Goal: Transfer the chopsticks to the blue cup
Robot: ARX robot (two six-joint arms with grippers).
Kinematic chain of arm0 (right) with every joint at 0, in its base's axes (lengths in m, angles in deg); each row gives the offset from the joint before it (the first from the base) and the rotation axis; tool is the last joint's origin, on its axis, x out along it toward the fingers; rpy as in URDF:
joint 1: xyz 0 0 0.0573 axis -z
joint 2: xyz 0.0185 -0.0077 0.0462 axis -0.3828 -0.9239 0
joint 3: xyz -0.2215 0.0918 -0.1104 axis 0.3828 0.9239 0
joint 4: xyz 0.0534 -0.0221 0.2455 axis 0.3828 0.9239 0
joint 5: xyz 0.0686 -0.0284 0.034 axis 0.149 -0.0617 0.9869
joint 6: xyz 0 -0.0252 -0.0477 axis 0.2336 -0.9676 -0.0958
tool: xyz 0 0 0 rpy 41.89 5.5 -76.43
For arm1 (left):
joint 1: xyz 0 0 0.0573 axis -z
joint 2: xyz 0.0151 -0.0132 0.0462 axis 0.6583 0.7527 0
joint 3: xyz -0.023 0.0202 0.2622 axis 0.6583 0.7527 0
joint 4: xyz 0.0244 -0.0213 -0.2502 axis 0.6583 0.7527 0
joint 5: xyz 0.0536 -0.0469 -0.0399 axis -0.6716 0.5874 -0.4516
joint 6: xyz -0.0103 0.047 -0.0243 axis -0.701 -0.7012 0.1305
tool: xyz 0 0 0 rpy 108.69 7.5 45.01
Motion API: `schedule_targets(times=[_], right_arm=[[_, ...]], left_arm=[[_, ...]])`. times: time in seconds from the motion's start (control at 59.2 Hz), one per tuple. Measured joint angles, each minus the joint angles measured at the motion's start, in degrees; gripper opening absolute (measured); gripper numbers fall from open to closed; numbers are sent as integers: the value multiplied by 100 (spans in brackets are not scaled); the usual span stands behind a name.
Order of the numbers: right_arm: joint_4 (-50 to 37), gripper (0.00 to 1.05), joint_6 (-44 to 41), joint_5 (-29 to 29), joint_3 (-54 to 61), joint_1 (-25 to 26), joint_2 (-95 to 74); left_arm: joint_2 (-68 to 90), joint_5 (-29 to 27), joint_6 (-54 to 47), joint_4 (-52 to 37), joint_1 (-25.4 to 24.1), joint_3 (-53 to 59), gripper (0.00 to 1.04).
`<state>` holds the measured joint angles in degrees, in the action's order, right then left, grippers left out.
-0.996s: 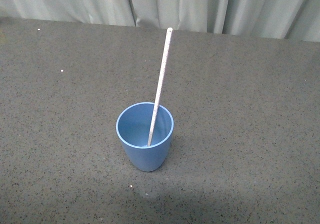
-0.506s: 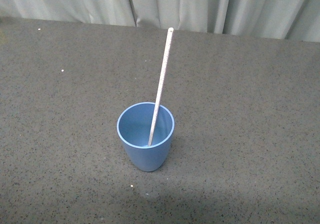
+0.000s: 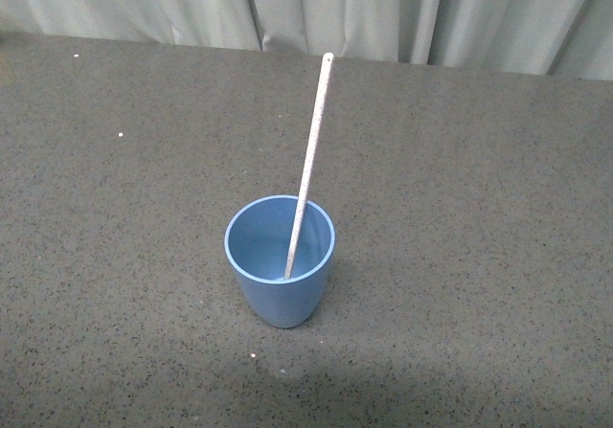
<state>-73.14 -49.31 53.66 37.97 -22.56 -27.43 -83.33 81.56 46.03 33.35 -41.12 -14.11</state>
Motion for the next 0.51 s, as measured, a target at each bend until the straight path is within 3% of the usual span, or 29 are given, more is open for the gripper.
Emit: schedule_targets(times=[0.219, 0.304, 0.506], right_arm=[[76, 4, -7, 0, 0, 0, 240], [79, 19, -7, -2, 0, 0, 240], [76, 63, -7, 0, 0, 0, 245]], left_arm=[[0, 2, 0, 0, 0, 0, 98], [0, 2, 0, 0, 0, 0, 98], [0, 2, 0, 0, 0, 0, 98]])
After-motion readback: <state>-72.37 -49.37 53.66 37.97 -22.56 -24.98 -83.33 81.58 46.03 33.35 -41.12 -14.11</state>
